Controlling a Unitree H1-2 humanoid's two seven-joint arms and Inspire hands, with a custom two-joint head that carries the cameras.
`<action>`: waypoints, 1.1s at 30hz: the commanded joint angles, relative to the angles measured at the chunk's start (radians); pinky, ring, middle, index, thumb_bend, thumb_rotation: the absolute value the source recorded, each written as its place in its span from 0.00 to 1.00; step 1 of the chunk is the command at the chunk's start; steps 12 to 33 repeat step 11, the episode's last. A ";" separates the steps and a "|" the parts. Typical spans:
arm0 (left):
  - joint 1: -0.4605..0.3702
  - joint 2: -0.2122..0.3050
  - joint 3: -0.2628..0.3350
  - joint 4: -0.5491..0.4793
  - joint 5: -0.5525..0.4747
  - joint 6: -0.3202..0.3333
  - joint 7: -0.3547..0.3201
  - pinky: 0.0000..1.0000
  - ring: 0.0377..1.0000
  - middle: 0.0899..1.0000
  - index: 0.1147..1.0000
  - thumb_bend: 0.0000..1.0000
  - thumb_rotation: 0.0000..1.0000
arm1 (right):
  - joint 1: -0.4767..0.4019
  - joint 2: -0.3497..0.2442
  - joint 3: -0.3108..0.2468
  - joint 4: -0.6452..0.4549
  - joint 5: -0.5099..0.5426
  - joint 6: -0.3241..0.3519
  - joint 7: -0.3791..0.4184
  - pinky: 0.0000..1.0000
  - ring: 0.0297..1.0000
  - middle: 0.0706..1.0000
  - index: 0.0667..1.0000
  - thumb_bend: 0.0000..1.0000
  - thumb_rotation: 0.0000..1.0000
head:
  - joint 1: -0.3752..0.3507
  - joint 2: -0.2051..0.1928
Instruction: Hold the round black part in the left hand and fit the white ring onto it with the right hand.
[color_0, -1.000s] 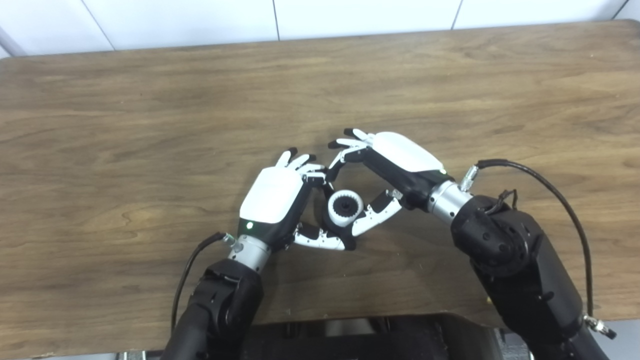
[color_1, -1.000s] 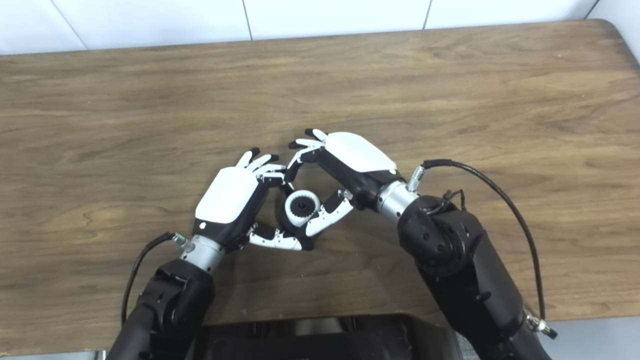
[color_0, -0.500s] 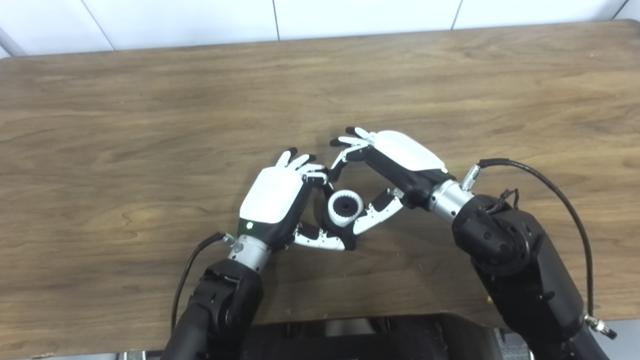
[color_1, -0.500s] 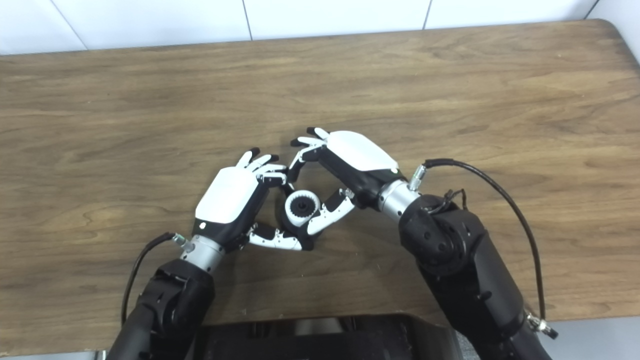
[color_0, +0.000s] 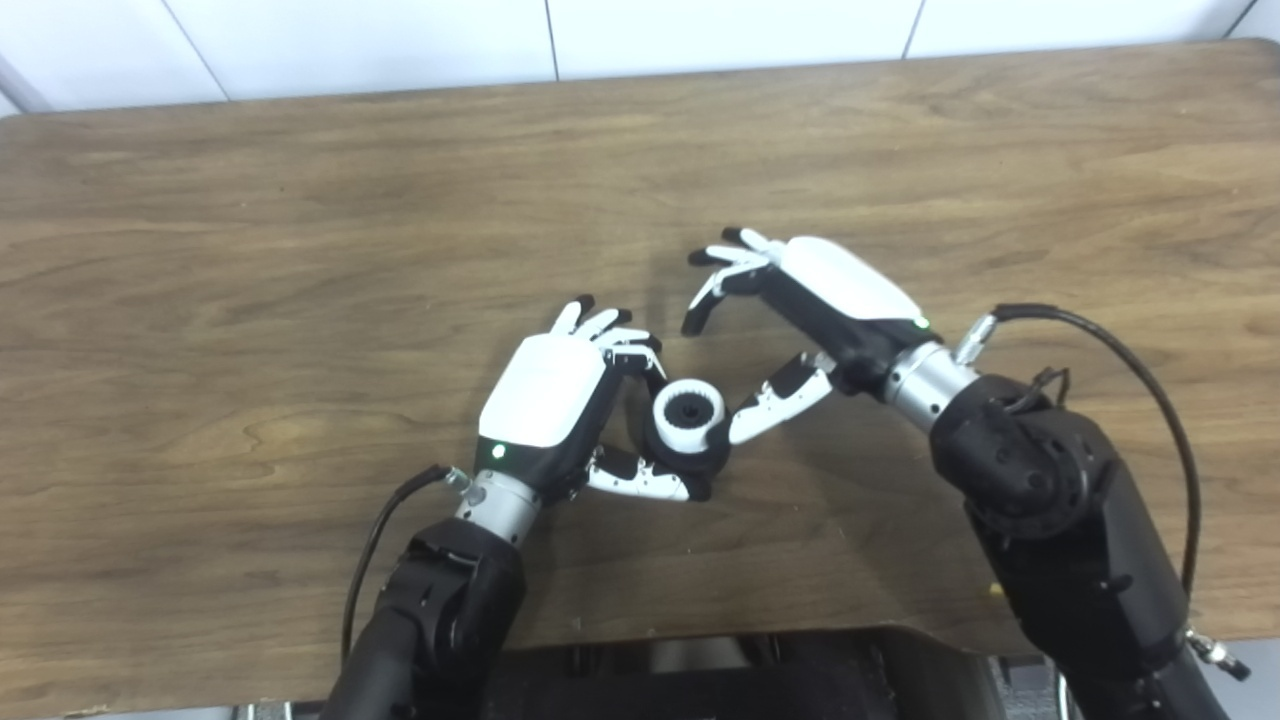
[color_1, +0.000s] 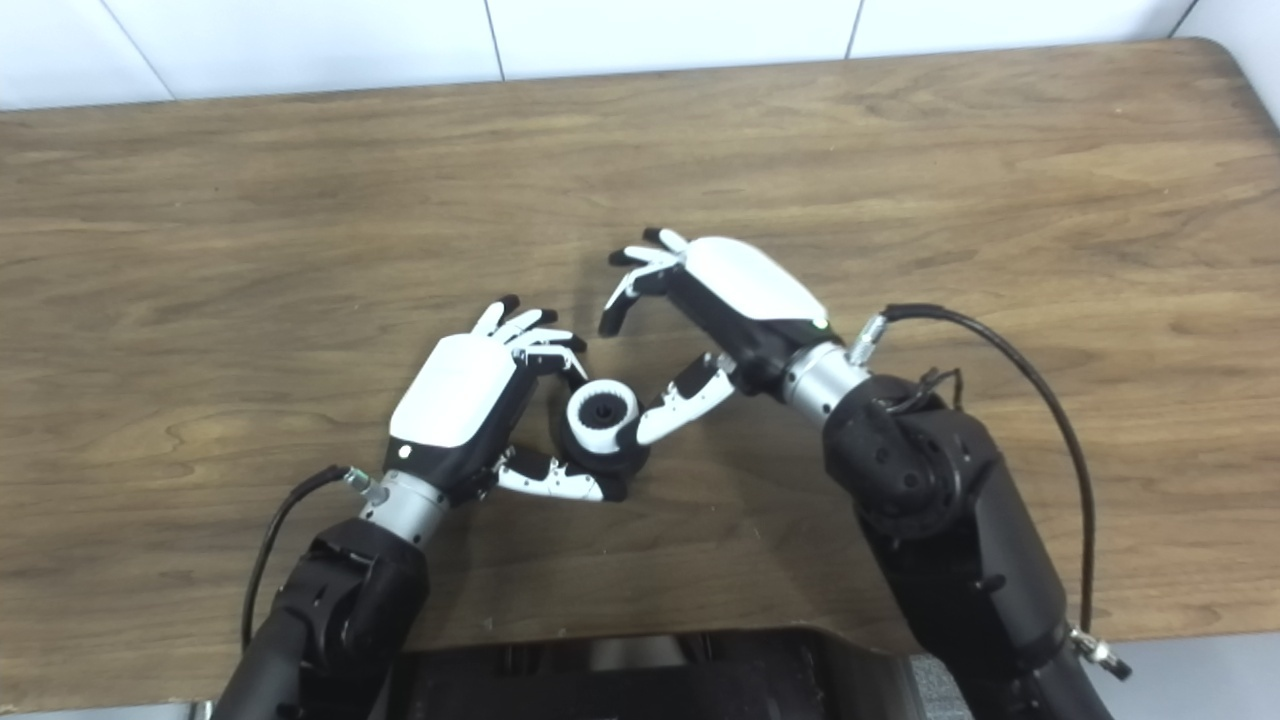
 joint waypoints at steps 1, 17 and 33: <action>-0.005 0.004 0.004 -0.005 -0.005 -0.013 0.011 1.00 0.90 0.75 0.42 0.52 0.06 | -0.036 -0.012 -0.027 -0.036 0.018 -0.015 -0.023 1.00 1.00 0.90 0.60 0.97 0.25 | 0.001 0.000; 0.003 -0.005 0.020 -0.012 -0.002 0.001 0.012 1.00 0.88 0.75 0.43 0.52 0.07 | -0.041 -0.034 -0.100 -0.045 0.044 -0.014 -0.032 1.00 0.99 0.89 0.59 0.98 0.23 | -0.004 -0.006; 0.003 -0.005 0.020 -0.012 -0.002 0.001 0.012 1.00 0.88 0.75 0.43 0.52 0.07 | -0.041 -0.034 -0.100 -0.045 0.044 -0.014 -0.032 1.00 0.99 0.89 0.59 0.98 0.23 | -0.004 -0.006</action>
